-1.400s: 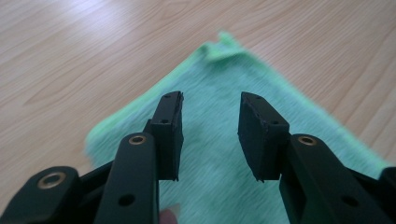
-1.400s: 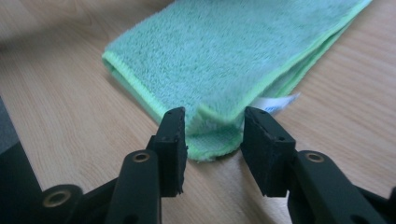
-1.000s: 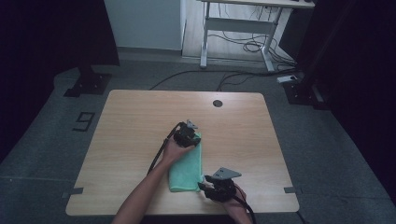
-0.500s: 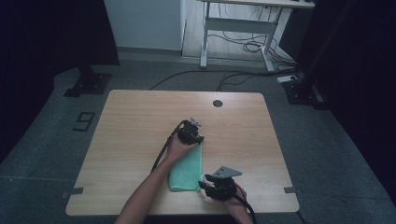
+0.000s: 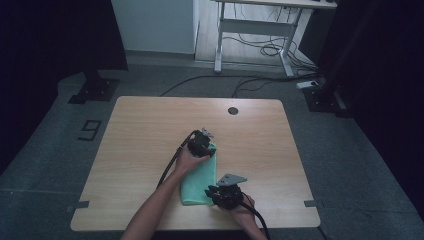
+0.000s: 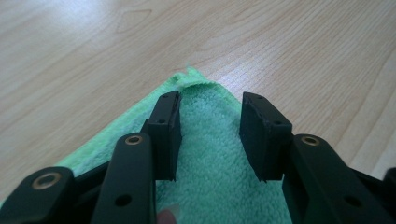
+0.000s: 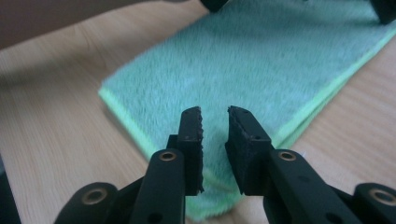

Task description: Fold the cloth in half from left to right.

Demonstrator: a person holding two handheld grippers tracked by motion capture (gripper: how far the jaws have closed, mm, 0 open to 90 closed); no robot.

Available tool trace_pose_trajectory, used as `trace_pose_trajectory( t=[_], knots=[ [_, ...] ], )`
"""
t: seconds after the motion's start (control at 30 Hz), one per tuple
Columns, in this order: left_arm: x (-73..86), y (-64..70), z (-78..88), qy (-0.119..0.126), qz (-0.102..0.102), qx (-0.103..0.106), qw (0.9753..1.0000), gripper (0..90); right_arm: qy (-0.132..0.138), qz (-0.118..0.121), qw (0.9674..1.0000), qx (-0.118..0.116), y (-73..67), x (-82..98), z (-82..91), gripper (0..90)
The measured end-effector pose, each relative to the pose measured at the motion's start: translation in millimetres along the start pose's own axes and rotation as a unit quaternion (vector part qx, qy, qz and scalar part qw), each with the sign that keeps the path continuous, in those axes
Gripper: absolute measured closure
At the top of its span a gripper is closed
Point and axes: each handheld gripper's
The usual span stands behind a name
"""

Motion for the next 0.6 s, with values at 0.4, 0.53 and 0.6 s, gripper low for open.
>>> trace_pose_trajectory(
  t=[0.4,0.53,0.6],
  knots=[
    [-0.8,3.0,-1.7,-0.002,0.001,-0.009,1.0000,59.5,-0.013,0.012,0.9998,0.005,-9.7,25.6,10.6,80.9],
    [-0.9,2.8,-0.3,0.000,-0.005,-0.010,0.9999,58.0,-0.015,0.014,0.9998,0.001,-10.4,25.4,10.8,78.4],
    [-0.7,0.7,4.9,0.005,-0.009,-0.006,0.9999,55.8,-0.013,0.015,0.9998,-0.006,-9.9,24.4,11.5,74.7]
  ],
)
Point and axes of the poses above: each handheld gripper's, and its own axes: z roughly backward along the jaws, x roughly out of its underside, y roughly to its right, and after that the axes turned 13 degrees about -x, right-handed
